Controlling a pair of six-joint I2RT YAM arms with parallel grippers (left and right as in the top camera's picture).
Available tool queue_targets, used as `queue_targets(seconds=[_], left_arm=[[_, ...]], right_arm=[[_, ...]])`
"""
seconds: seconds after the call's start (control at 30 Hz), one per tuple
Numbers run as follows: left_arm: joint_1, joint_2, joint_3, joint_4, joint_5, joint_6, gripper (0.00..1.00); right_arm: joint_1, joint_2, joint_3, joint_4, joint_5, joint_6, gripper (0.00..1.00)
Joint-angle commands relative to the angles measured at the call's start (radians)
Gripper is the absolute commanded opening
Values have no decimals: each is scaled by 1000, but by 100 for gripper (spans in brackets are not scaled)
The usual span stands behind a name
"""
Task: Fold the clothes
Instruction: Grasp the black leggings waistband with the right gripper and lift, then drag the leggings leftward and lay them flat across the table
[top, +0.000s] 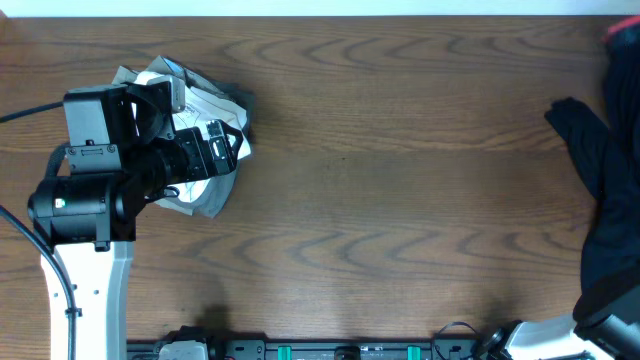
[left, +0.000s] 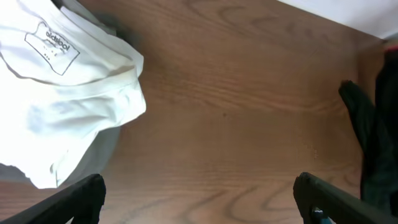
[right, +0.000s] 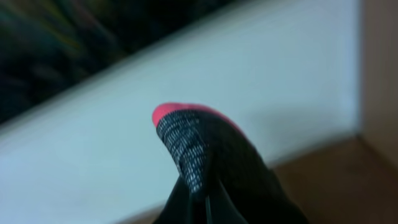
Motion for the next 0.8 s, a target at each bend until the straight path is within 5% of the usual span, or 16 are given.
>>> queue_targets(seconds=[0.0,0.13,0.33,0.53,0.77], left_arm=[[5,5,21,-2,14,-9,98],[5,5,21,3,14,-9,98],[5,3,21,33,14,-9,98],[5,-3,21,68,14,-9,98],[5,-18,21,114,14,-9,98]], right_arm=[[10,-115,50,113,-164,164,1],[37,-127,109,225,-314,320,1],[186,-127,129,187,-423,356,1],[391,-126,129,-101,-460,229,1],[689,-116,128,-552,-257,-11,1]])
